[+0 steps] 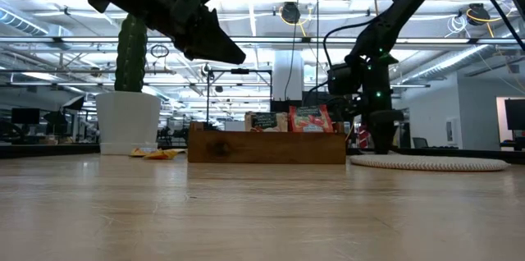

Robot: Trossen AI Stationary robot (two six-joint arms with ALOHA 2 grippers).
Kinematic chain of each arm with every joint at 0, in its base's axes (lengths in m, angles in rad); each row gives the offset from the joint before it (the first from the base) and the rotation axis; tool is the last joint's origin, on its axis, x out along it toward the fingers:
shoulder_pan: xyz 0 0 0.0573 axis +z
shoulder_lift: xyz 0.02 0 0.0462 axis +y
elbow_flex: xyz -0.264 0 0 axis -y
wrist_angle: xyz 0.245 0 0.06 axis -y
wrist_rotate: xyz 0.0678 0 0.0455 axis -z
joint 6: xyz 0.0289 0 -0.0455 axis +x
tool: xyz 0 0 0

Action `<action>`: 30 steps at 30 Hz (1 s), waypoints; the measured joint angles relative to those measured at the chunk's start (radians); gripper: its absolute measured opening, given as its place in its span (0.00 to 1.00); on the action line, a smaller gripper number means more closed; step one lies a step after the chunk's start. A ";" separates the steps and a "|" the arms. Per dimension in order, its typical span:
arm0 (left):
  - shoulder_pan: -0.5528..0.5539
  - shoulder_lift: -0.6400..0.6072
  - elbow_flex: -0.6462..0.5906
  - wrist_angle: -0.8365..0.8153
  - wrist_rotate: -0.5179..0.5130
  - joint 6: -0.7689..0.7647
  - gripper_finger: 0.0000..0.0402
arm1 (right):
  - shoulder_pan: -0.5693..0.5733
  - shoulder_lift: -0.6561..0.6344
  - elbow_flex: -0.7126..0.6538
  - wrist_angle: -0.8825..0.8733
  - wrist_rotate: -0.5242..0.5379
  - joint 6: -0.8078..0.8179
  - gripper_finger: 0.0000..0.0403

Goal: Pick & Place Tea
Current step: Put the brown tea bag into the middle section of the wooden organizer

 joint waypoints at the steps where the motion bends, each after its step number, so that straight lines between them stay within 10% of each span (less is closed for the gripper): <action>1: 0.000 0.000 0.000 -0.001 0.000 -0.002 0.16 | 0.000 0.000 0.000 0.001 -0.001 0.015 0.09; 10: 0.003 0.002 0.000 0.034 -0.010 -0.065 0.16 | 0.091 -0.203 -0.022 -0.005 0.063 0.216 0.00; 18: 0.068 0.094 0.025 0.293 -0.059 -0.110 0.16 | 0.456 -0.488 -0.160 0.533 0.286 0.365 0.00; 30: 0.104 0.239 0.257 0.203 -0.063 -0.185 0.16 | 0.691 -0.431 -0.302 1.176 0.503 0.270 0.00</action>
